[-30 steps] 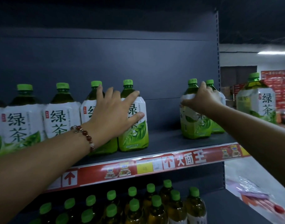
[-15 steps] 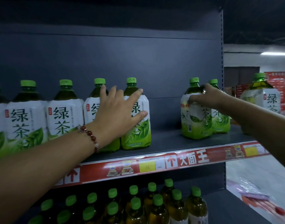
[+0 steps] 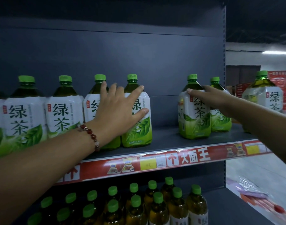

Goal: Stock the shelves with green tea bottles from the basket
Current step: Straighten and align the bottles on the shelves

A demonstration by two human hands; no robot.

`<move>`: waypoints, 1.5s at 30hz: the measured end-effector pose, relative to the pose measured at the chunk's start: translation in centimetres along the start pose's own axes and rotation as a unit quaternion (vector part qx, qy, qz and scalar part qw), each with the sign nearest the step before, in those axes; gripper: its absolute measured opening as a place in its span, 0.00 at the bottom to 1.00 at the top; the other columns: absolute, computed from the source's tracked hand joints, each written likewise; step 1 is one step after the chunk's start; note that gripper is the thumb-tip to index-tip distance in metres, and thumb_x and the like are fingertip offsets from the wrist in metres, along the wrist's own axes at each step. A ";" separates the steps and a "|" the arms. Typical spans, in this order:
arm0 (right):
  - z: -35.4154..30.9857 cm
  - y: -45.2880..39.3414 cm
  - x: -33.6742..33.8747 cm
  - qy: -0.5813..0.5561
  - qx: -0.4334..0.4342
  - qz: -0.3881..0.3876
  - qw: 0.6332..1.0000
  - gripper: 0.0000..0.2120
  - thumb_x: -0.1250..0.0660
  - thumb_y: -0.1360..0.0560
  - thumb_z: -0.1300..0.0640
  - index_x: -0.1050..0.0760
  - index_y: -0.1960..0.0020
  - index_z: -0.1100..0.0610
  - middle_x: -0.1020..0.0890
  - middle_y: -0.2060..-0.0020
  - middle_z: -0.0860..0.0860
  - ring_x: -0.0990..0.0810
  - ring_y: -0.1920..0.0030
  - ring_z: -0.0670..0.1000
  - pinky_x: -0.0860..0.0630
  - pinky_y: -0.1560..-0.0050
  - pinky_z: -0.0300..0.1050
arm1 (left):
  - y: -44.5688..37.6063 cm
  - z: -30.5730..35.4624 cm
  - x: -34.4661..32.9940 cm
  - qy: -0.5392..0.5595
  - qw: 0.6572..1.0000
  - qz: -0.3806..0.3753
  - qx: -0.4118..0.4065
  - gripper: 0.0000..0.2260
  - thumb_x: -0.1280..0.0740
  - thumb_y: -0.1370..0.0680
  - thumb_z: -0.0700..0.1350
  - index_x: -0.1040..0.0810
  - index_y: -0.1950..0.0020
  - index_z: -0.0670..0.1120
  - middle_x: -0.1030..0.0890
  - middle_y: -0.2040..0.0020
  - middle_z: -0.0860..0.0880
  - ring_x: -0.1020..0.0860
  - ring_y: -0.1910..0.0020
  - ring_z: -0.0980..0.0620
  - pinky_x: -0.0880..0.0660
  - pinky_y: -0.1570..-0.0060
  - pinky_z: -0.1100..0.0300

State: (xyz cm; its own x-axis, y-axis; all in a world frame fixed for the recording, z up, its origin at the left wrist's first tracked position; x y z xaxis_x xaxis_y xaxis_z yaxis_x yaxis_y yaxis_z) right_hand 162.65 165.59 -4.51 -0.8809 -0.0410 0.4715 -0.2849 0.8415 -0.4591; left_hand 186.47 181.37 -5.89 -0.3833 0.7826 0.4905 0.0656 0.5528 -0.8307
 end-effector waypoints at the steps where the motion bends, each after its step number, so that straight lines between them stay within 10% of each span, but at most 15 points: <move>1: 0.0 0.0 0.0 -0.002 0.004 0.001 1.000 0.29 0.35 0.23 0.40 0.32 0.28 0.55 0.23 0.40 0.55 0.25 0.41 0.56 0.29 0.46 0.51 | 0.0 0.0 0.0 0.001 1.000 0.000 0.000 0.32 0.52 0.23 0.71 0.44 0.21 0.59 0.25 0.36 0.39 0.35 0.29 0.37 0.51 0.26 0.37; 7: -0.5 0.8 -0.5 -0.034 0.034 -0.019 0.999 0.13 0.37 0.20 0.45 0.26 0.40 0.51 0.20 0.52 0.48 0.23 0.46 0.53 0.28 0.54 0.46 | 0.1 0.1 0.0 -0.001 1.000 0.007 0.001 0.34 0.54 0.25 0.71 0.43 0.21 0.59 0.24 0.38 0.39 0.33 0.31 0.37 0.50 0.26 0.37; 17: -1.0 1.0 -3.4 -0.009 0.074 0.067 0.995 0.25 0.35 0.27 0.33 0.24 0.40 0.50 0.17 0.47 0.50 0.19 0.46 0.53 0.22 0.42 0.55 | 0.2 0.2 0.0 0.008 1.000 0.010 0.006 0.32 0.51 0.22 0.70 0.44 0.21 0.59 0.26 0.36 0.39 0.34 0.30 0.38 0.51 0.25 0.38; 45: -3.4 1.8 -6.5 -0.078 0.110 -0.003 0.991 0.26 0.33 0.24 0.38 0.27 0.34 0.54 0.18 0.44 0.49 0.18 0.48 0.47 0.20 0.49 0.46 | 0.3 -0.1 -0.3 0.011 1.000 0.000 -0.006 0.33 0.49 0.22 0.69 0.47 0.20 0.57 0.28 0.32 0.37 0.36 0.28 0.38 0.54 0.25 0.37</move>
State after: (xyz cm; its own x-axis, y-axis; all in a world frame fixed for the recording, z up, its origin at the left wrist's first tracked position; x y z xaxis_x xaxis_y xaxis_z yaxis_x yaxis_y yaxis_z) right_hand 169.15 169.20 -5.87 -0.9216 -0.1437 0.3606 -0.3512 0.7041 -0.6172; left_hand 186.67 181.33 -6.28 -0.3628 0.7882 0.4972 0.0756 0.5567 -0.8273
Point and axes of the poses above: each hand's wrist, its own y-axis away from the middle knuckle, its own x-axis out of the back of the hand, z = x × y, the point moved 4 cm from there along -y, towards the middle knuckle
